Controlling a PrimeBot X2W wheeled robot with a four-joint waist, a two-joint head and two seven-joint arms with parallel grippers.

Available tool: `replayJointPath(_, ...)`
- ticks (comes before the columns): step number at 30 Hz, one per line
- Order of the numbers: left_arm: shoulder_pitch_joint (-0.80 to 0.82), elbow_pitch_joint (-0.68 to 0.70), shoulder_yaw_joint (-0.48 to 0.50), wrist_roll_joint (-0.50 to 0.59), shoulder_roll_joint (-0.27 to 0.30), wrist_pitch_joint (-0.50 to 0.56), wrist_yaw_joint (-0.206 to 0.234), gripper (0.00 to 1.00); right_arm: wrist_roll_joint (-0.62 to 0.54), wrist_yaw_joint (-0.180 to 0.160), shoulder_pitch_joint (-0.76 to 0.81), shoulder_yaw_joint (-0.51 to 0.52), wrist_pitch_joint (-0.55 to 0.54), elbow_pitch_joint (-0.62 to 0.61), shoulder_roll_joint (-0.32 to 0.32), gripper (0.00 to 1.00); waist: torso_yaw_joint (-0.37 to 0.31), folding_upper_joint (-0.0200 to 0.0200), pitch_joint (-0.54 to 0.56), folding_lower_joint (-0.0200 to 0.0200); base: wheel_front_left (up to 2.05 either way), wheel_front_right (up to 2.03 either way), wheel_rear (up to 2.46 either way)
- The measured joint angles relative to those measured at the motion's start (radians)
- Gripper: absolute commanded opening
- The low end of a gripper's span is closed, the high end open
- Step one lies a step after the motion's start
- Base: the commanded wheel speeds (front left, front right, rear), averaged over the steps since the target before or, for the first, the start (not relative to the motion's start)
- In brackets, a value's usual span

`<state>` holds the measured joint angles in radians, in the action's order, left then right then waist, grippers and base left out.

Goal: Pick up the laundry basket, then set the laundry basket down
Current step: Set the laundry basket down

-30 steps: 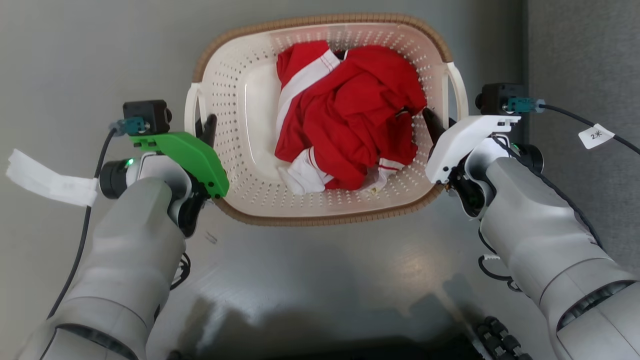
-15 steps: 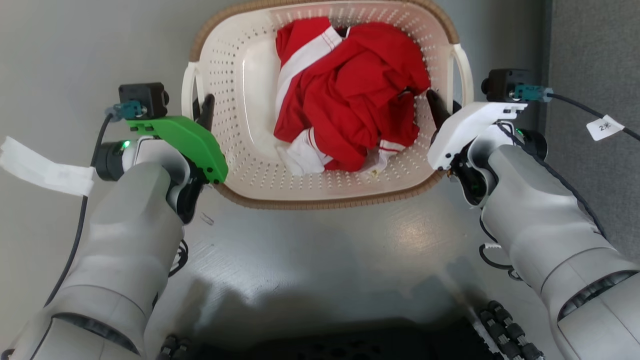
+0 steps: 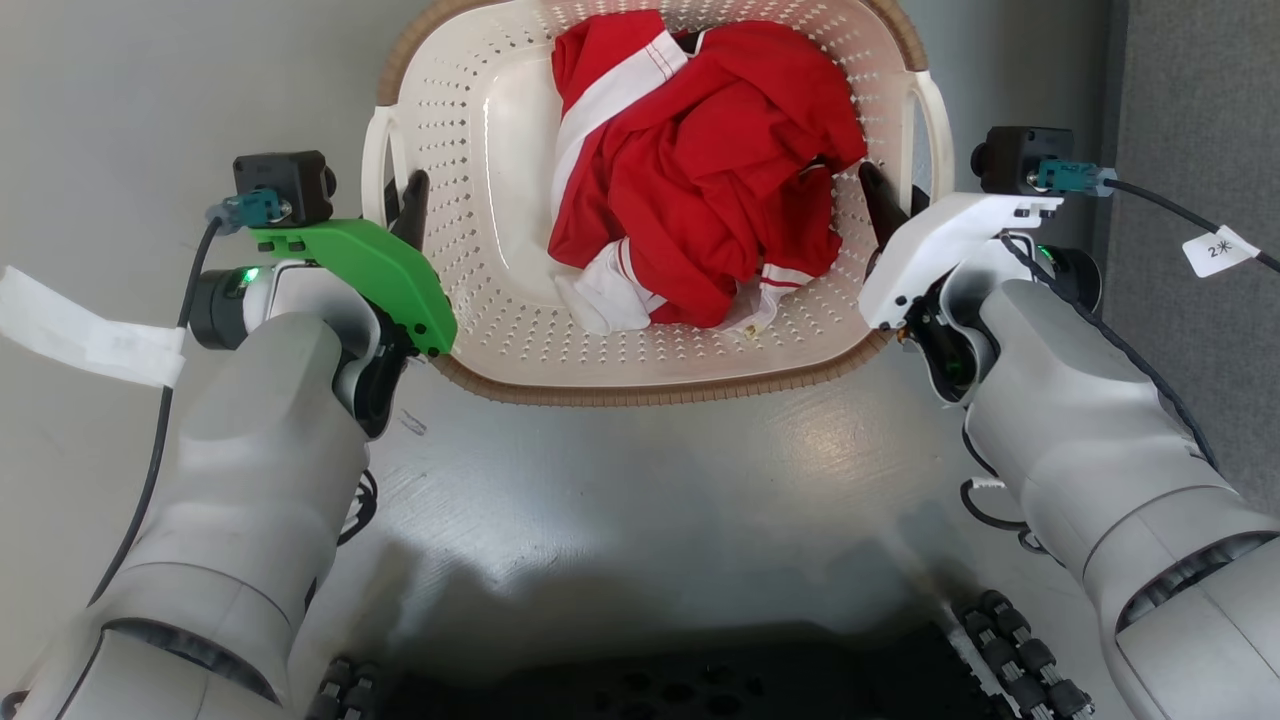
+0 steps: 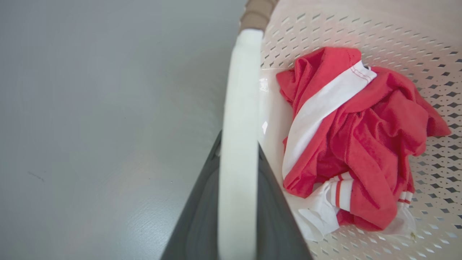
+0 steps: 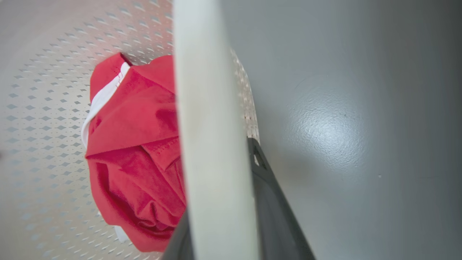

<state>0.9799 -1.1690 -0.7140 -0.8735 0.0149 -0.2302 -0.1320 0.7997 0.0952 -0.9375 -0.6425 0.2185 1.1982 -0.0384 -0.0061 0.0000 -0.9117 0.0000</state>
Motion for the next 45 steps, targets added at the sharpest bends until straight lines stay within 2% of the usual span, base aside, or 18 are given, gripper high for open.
replayJointPath(10,0.0,0.001,-0.006,0.0,-0.002,-0.001,0.0,0.0,0.0,0.0,0.0,0.001,0.005,0.01,0.0,0.0,0.001,0.0,-0.01,0.0,0.0,0.0,0.0)
replayJointPath(11,0.0,0.001,-0.006,0.0,-0.002,-0.001,0.0,0.02,0.0,0.0,-0.001,0.001,0.007,0.012,0.0,0.1,0.002,0.0,-0.011,0.0,0.0,0.0,0.0)
replayJointPath(12,0.0,0.001,-0.007,0.0,-0.002,-0.002,0.0,0.39,0.0,0.0,-0.001,0.001,0.008,0.013,0.0,0.35,0.002,0.0,-0.011,0.0,0.0,0.0,0.0)
replayJointPath(13,0.0,0.001,-0.007,0.0,-0.002,-0.009,0.0,0.89,0.001,0.0,-0.001,0.005,0.01,0.015,0.0,0.93,0.002,0.0,-0.011,0.0,0.0,0.0,0.0)
replayJointPath(14,0.0,-0.001,-0.007,0.0,-0.001,-0.009,0.0,1.0,0.001,0.0,-0.002,0.01,0.01,0.017,-0.002,1.0,0.002,0.0,-0.012,0.0,0.0,0.0,0.0)
replayJointPath(18,0.0,-0.01,-0.007,0.0,0.021,-0.01,0.0,1.0,0.002,-0.001,-0.006,0.016,0.016,0.033,-0.027,1.0,0.002,0.0,-0.011,0.0,0.0,0.0,0.0)
replayJointPath(31,-0.001,-0.013,-0.018,-0.003,0.021,-0.01,0.0,1.0,0.005,-0.002,-0.007,0.015,0.019,0.036,-0.024,1.0,0.001,0.0,0.002,0.0,0.0,0.0,0.0)
replayJointPath(45,-0.068,-0.001,-0.03,-0.022,0.022,-0.018,0.0,1.0,0.013,0.003,0.018,0.005,0.028,0.016,-0.024,1.0,-0.006,0.0,0.097,0.0,0.0,0.0,0.0)
